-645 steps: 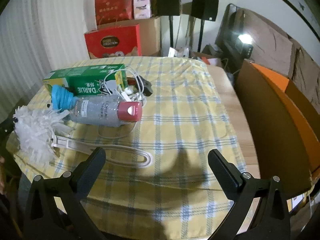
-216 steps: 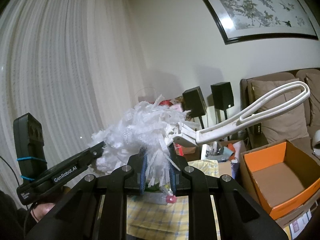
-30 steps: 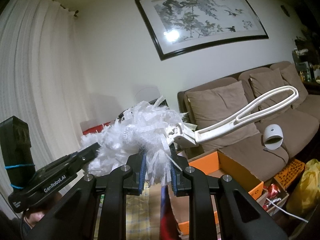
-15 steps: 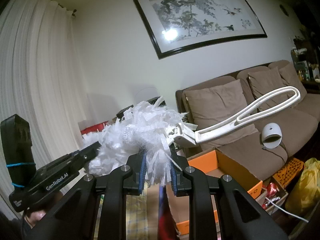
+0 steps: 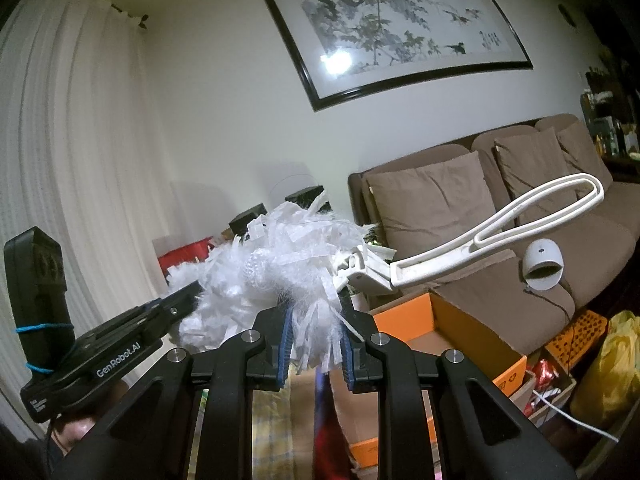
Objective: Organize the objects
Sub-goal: 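Move the held white duster over the orange cardboard box with the left tool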
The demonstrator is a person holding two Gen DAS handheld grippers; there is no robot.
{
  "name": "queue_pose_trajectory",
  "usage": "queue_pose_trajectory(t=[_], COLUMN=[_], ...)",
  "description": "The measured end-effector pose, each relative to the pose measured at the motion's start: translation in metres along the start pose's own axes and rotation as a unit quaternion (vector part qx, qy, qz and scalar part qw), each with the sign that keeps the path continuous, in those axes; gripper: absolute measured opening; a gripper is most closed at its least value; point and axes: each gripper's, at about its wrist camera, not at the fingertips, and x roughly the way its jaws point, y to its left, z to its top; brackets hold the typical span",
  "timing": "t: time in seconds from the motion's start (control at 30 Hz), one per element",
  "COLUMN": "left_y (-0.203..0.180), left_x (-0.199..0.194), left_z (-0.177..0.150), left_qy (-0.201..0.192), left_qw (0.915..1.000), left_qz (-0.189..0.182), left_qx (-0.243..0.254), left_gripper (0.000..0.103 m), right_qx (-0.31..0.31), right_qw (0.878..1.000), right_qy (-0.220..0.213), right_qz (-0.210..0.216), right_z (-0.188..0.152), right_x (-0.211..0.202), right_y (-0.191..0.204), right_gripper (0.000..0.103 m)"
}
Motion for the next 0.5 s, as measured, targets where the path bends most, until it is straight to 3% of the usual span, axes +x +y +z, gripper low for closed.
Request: queue_pose_trajectory(t=[0.5], left_y=[0.008], left_x=[0.017], left_z=[-0.003], left_qy=[0.011], left_qw=[0.9999], left_qz=[0.007], left_qx=[-0.008], left_gripper=[0.012], right_qx=[0.001], right_qw=[1.000], right_qy=[0.015], right_qz=[-0.010], right_z=[0.001], right_x=[0.019], right_y=[-0.003], right_gripper=[0.019])
